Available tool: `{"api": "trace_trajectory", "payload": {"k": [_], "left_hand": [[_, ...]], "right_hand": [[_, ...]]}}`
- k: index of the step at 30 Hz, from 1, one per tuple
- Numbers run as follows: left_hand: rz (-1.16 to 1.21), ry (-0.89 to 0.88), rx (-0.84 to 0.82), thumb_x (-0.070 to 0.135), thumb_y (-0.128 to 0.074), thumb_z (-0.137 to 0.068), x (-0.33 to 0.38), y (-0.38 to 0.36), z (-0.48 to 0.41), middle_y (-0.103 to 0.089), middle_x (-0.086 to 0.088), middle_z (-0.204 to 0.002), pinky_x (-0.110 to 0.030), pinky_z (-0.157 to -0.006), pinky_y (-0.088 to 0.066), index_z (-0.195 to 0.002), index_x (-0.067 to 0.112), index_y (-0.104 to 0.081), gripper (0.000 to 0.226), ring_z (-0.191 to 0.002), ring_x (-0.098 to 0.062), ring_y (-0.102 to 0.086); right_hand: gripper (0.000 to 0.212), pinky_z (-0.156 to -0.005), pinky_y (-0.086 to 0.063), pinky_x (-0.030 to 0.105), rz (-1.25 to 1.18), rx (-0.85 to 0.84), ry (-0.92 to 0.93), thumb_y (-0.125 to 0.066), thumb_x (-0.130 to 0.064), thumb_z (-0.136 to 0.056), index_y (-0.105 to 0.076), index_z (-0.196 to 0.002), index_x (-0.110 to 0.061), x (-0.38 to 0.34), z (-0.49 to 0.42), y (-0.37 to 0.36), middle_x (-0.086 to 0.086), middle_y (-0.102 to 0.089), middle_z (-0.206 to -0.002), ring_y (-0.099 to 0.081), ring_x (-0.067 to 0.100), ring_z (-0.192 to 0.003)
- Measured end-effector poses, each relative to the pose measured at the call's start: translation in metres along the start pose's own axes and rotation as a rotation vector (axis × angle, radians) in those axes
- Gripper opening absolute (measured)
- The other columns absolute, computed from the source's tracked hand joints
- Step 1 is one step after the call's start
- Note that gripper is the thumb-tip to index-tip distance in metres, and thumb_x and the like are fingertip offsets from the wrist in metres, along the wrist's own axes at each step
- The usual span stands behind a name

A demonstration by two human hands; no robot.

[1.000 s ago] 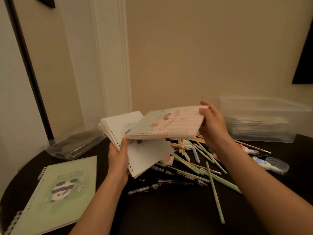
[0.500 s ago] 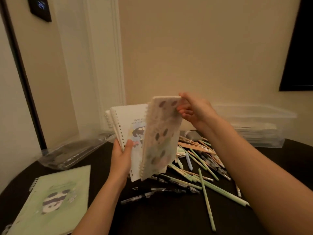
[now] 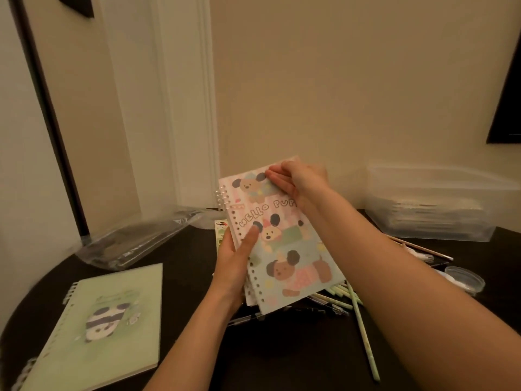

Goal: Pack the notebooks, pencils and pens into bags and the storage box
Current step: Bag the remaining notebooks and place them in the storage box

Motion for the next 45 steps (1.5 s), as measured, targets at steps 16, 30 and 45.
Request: {"api": "trace_trajectory", "payload": {"k": [16,30,45], "left_hand": [[-0.031,-0.004,0.27,0.013,-0.054,-0.092,0.067,0.115,0.003,-0.067,-0.008,-0.107,-0.034,-0.057,-0.055,-0.123,0.017,-0.052,0.032,-0.083,-0.021,-0.067],[0.326,0.141,0.313,0.029,-0.048,-0.095,0.051,0.195,0.013,-0.074,-0.007,-0.083,-0.033,-0.053,-0.058,-0.102,0.015,-0.06,0.019,-0.069,-0.021,-0.072],[0.42,0.083,0.299,0.031,-0.044,-0.096,0.049,0.195,0.014,-0.074,-0.005,-0.075,-0.034,-0.051,-0.058,-0.098,0.017,-0.06,0.021,-0.063,-0.019,-0.071]], "right_hand": [[0.031,-0.056,-0.054,0.022,0.253,-0.154,-0.053,-0.036,-0.005,-0.099,-0.043,-0.129,-0.01,0.054,0.031,-0.015,0.01,-0.061,-0.093,-0.064,0.016,-0.074],[0.044,-0.107,-0.035,0.048,0.321,-0.519,-0.574,-0.042,0.001,-0.096,-0.038,-0.14,-0.007,0.169,0.092,-0.075,0.016,-0.034,-0.149,-0.032,0.032,-0.138],[0.033,-0.064,-0.045,0.025,0.479,-0.479,-0.607,-0.056,-0.015,-0.092,-0.038,-0.12,-0.012,0.194,0.104,-0.113,0.008,-0.053,-0.092,-0.058,0.016,-0.098]]}}
Point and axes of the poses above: each hand's wrist, its own z-axis away from the middle knuckle, its own y-axis out of the back of the hand, x = y × z, the point moved 4 cm from there along -z, towards the middle knuckle
